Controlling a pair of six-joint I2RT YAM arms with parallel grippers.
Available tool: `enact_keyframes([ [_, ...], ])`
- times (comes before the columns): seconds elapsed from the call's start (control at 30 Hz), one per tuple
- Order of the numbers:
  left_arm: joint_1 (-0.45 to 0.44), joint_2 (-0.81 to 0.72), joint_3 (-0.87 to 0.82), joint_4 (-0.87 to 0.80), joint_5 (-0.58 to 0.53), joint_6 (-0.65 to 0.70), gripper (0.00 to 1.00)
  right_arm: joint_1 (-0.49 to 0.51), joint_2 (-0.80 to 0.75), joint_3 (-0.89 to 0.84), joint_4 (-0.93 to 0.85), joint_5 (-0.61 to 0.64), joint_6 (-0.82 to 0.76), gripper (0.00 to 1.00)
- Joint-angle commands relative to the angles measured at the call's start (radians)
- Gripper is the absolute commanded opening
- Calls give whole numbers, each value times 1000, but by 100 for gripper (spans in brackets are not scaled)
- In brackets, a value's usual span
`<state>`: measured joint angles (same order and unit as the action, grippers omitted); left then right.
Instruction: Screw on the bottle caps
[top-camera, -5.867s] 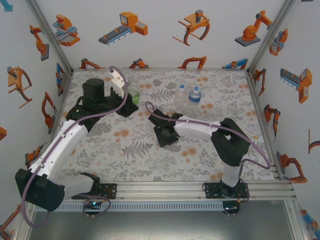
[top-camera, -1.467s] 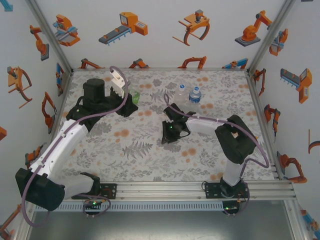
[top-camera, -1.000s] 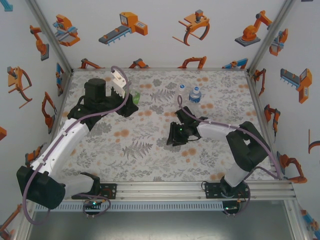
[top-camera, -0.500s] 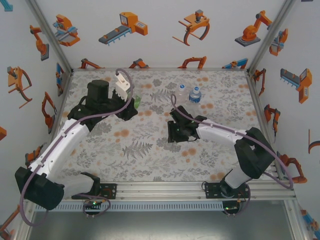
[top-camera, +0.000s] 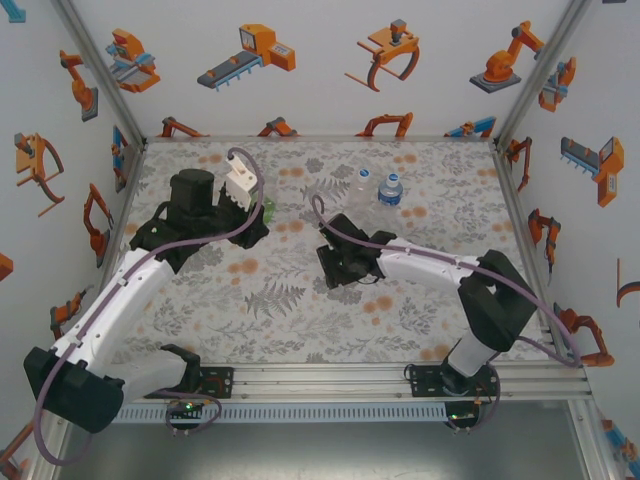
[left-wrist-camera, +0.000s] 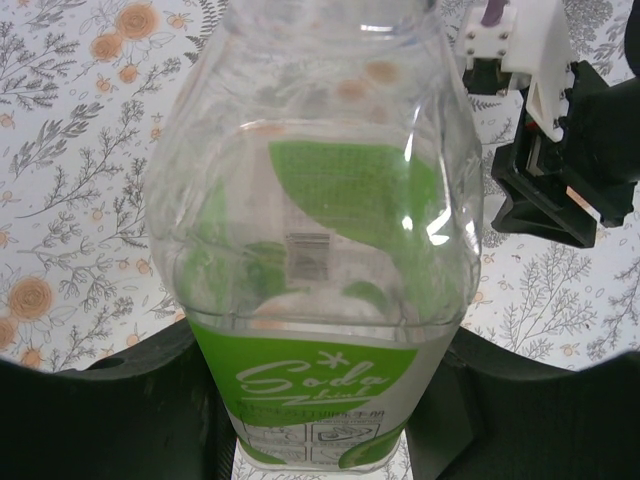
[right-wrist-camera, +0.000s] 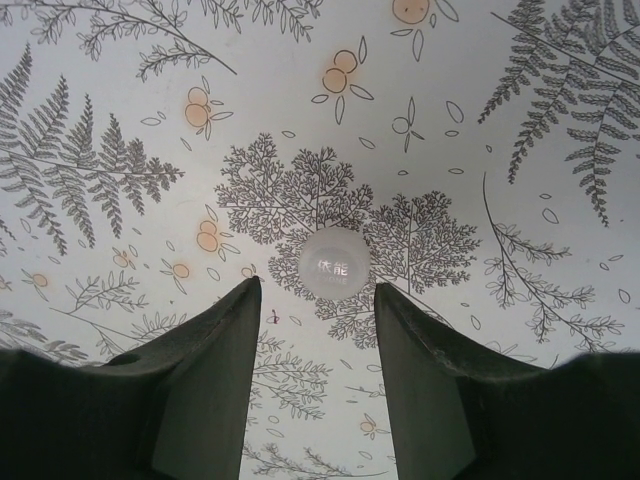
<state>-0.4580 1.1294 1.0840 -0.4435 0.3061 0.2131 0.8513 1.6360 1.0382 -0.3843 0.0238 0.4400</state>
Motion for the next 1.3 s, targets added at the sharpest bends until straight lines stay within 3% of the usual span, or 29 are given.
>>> enact_keyframes([
  [0.0, -7, -4, 5, -8, 0, 23, 5, 10, 21, 17, 12, 11, -38, 47],
  [1.27, -7, 0, -7, 26, 10, -12, 5, 43, 129, 102, -88, 90, -49, 44],
])
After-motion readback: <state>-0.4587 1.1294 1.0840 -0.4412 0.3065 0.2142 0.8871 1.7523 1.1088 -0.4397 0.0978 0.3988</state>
